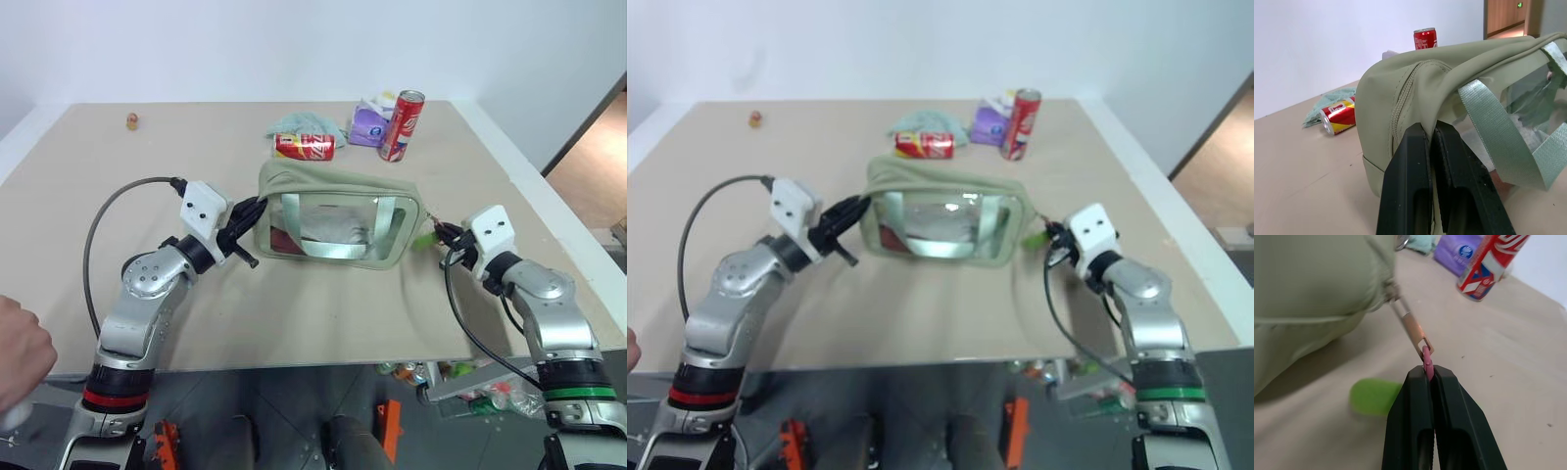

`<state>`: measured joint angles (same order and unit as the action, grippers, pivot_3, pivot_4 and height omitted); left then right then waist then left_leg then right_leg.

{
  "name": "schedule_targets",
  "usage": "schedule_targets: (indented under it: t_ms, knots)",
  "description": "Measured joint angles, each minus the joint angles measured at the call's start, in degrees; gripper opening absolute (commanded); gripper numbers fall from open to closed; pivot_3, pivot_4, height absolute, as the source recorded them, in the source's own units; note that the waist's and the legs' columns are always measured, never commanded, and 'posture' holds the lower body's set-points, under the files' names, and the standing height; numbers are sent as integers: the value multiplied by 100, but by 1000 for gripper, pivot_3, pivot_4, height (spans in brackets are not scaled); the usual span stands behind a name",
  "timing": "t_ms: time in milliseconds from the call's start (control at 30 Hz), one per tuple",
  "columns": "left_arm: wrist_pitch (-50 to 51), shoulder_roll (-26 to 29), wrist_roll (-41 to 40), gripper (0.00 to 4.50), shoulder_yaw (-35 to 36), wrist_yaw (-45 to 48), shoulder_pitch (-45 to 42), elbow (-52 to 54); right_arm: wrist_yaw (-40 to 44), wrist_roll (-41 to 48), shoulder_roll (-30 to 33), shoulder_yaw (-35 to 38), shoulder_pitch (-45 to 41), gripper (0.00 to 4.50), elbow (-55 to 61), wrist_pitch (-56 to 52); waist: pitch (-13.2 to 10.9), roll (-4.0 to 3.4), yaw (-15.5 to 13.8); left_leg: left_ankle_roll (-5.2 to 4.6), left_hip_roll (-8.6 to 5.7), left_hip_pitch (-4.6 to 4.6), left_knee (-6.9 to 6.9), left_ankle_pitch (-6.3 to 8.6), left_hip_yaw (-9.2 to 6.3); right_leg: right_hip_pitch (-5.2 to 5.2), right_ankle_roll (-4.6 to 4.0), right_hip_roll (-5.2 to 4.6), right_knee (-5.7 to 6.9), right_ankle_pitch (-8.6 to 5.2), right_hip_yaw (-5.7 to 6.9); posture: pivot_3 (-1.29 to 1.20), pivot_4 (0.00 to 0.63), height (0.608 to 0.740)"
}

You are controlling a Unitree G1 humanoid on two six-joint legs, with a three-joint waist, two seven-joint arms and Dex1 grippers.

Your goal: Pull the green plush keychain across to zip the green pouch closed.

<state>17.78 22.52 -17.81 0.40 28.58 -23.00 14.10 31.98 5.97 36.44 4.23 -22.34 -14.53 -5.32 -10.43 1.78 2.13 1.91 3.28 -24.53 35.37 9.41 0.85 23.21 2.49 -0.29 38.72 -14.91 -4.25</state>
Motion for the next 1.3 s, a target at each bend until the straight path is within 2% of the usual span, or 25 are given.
schedule_targets:
  t_ms: [367,467,800,833,1033,1167,1300]
  knots:
    - [280,44,-236,0,114,-58,101,31,63,160,-136,-41,-121,42,-193,206,0,0,52,-1,0,9,1,-3,1,-8,3,1,1,7,-3,0,150,740]
    - [432,80,-357,1058,219,-57,119,67,237,467,-122,172,-106,941,10,-44,-1,-1,58,-1,0,8,0,-3,2,-6,4,1,1,6,-6,0,150,740]
    - [818,308,-587,4469,426,225,95,-32,1034,1751,273,812,125,4355,1573,-1147,-2,-2,49,-1,-2,0,1,-3,0,-1,6,-1,0,5,-4,0,150,740]
    - [851,337,-634,4499,460,290,66,-54,1037,1843,278,891,138,4469,1624,-1266,-2,-3,50,-1,-2,0,1,-3,1,-1,6,-1,0,5,-4,0,150,740]
    - [974,743,-982,4499,843,710,-21,-291,1044,2396,706,1603,163,4469,1960,-1935,-2,-3,50,-2,-1,-3,-2,-2,1,4,3,0,0,1,-3,0,150,740]
    - [799,1197,-903,4499,1093,949,183,-450,1038,3023,895,2083,550,4469,2529,-2675,-2,-3,51,-4,2,-3,-7,2,2,5,-1,-1,0,-7,-3,0,150,740]
    - [545,1221,-676,4499,1142,916,600,-473,1011,3554,902,2193,1048,4469,3172,-3307,-2,-3,47,-4,2,-6,-3,2,2,5,0,-5,0,-7,-3,0,150,740]
